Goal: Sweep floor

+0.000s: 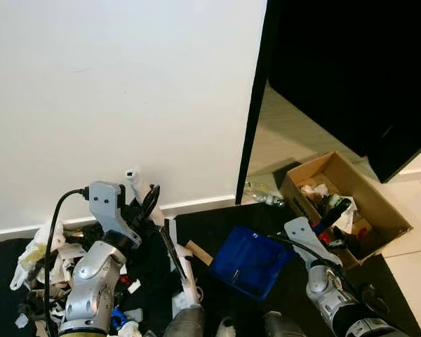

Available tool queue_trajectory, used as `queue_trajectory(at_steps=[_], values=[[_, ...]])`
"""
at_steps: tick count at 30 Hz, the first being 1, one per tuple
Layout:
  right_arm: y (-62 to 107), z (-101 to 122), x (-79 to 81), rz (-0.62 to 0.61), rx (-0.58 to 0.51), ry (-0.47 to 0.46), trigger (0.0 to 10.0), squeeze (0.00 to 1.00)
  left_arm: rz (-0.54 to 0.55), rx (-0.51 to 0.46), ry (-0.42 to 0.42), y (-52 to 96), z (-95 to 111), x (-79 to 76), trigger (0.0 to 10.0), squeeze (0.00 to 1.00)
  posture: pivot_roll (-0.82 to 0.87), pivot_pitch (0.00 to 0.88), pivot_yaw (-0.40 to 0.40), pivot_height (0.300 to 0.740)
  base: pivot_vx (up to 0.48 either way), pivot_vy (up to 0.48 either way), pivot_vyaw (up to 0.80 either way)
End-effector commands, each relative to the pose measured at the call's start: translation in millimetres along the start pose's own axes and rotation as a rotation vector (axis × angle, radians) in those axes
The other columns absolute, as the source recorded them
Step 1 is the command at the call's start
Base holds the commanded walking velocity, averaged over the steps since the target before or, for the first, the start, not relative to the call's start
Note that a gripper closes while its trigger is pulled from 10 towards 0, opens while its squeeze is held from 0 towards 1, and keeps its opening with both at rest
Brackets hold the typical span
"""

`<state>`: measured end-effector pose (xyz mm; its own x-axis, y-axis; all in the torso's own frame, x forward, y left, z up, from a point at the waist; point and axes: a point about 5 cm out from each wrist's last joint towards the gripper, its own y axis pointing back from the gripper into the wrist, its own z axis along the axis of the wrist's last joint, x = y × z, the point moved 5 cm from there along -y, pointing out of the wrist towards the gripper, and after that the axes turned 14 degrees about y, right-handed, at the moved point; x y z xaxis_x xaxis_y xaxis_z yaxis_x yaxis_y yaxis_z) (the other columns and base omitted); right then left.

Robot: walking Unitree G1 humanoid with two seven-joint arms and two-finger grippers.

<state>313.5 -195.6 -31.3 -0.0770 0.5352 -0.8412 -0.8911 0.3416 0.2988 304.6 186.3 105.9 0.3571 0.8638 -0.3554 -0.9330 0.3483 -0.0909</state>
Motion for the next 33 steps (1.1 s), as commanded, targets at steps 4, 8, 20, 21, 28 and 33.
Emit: queue_trajectory(at_steps=[4,8,20,21,28,33], values=[[1.4,-7.9,3.0,0.018,0.023,0.010,10.0,0.00,-0.003,-0.018,0.011,-0.5,-0.3,-2.0,10.0,0.00,0.21,0.138,-0.009,0.740,0.000,0.000,0.00],[1.3,-7.7,3.0,0.018,0.023,0.010,10.0,0.00,-0.003,-0.019,0.011,-0.4,-0.4,-2.6,10.0,0.00,0.21,0.139,-0.009,0.740,0.000,0.000,0.00],[0.7,-6.5,2.7,0.019,0.022,0.010,10.0,0.00,-0.009,-0.016,0.011,-1.8,-0.5,-3.7,10.0,0.00,0.21,0.141,-0.004,0.740,0.000,0.000,0.00],[0.7,-6.5,2.7,0.019,0.022,0.010,10.0,0.00,-0.009,-0.016,0.011,-1.8,-0.5,-3.7,10.0,0.00,0.21,0.141,-0.004,0.740,0.000,0.000,0.00],[0.1,-6.5,1.9,0.018,0.023,0.010,10.0,0.00,-0.003,-0.019,0.011,-0.1,0.0,-2.7,10.0,0.00,0.21,0.146,-0.010,0.740,0.000,0.000,0.00],[0.4,-5.8,2.4,0.018,0.022,0.010,10.0,0.00,0.000,-0.015,0.011,2.4,-1.3,-2.3,10.0,0.00,0.21,0.149,-0.009,0.740,0.000,0.000,0.00]])
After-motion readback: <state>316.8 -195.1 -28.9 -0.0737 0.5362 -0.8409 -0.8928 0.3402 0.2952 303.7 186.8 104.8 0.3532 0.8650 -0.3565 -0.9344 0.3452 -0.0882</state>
